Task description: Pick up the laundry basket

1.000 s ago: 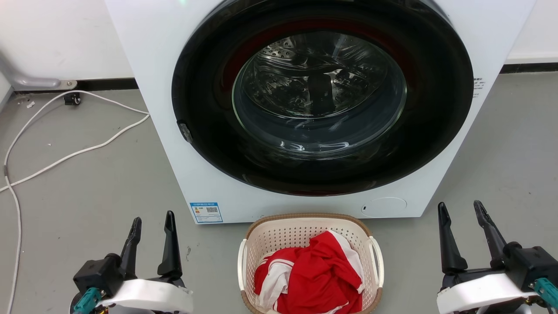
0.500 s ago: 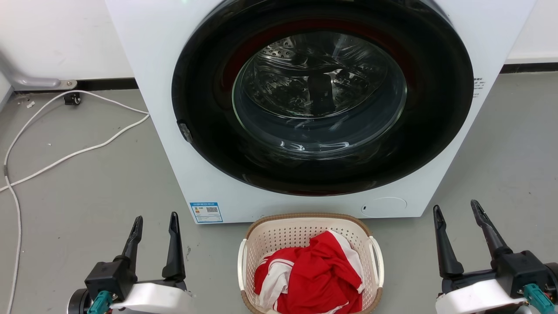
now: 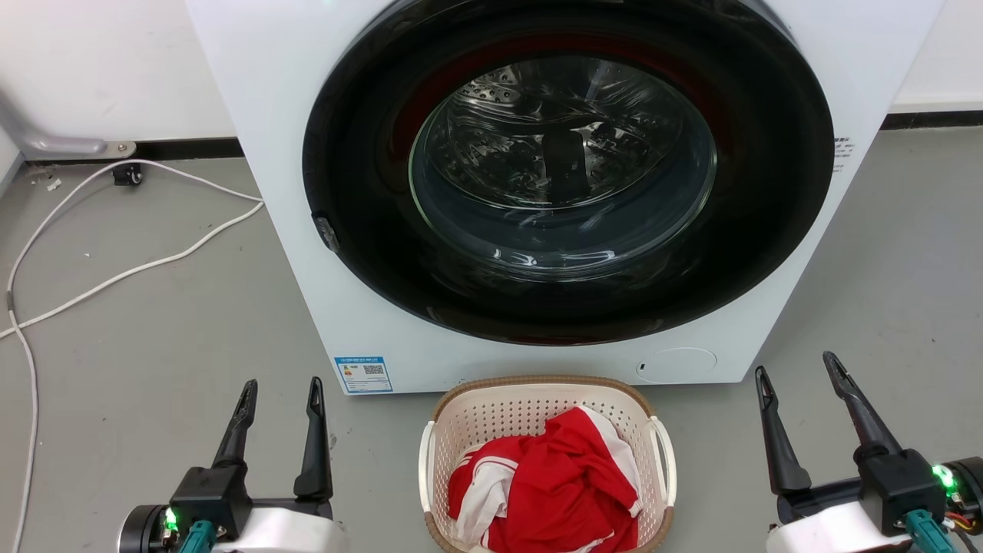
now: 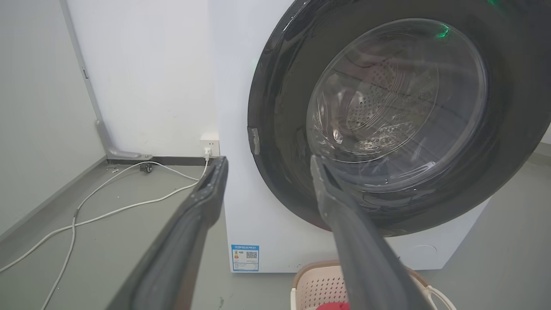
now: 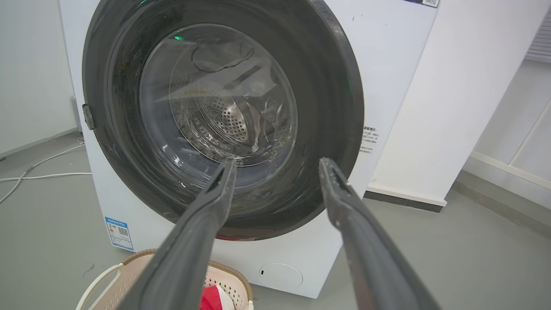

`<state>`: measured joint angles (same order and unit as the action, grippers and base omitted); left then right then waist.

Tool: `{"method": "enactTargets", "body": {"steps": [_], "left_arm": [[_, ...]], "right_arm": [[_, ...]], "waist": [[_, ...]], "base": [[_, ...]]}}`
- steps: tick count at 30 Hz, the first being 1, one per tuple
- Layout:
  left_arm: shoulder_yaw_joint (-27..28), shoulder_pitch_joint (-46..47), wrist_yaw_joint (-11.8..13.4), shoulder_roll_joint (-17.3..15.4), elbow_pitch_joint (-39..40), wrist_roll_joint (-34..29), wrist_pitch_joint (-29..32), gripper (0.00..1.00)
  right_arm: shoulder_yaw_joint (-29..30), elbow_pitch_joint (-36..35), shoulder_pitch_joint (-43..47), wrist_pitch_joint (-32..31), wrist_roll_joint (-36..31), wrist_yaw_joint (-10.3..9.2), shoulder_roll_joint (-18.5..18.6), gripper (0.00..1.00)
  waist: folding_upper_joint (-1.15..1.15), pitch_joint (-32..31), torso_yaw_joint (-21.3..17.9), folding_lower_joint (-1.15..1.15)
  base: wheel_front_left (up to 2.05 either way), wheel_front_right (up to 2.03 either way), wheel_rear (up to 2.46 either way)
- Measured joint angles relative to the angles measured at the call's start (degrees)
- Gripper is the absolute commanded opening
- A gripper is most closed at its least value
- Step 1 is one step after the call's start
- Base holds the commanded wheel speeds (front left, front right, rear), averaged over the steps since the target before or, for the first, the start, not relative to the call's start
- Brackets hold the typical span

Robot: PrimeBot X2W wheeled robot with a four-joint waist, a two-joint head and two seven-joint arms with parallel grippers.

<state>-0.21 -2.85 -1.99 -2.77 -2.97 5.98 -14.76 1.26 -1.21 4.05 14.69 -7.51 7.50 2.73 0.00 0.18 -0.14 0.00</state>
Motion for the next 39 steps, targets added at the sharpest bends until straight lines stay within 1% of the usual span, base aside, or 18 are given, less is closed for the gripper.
{"method": "enactTargets", "body": {"steps": [4,39], "left_arm": [[-0.1,-0.2,0.1,0.0,0.1,-1.4,-0.2,1.0],[-0.1,-0.5,0.2,0.0,-1.7,-1.1,-0.3,1.0]], "right_arm": [[-0.1,-0.2,0.1,0.4,-1.7,0.0,0.0,1.0],[0.1,0.9,0.5,0.4,0.4,0.0,0.0,1.0]], "waist": [[0.0,0.0,0.0,0.0],[0.0,0.6,-0.1,0.0]], "base": [[0.0,0.0,0.0],[0.0,0.0,0.0]]}}
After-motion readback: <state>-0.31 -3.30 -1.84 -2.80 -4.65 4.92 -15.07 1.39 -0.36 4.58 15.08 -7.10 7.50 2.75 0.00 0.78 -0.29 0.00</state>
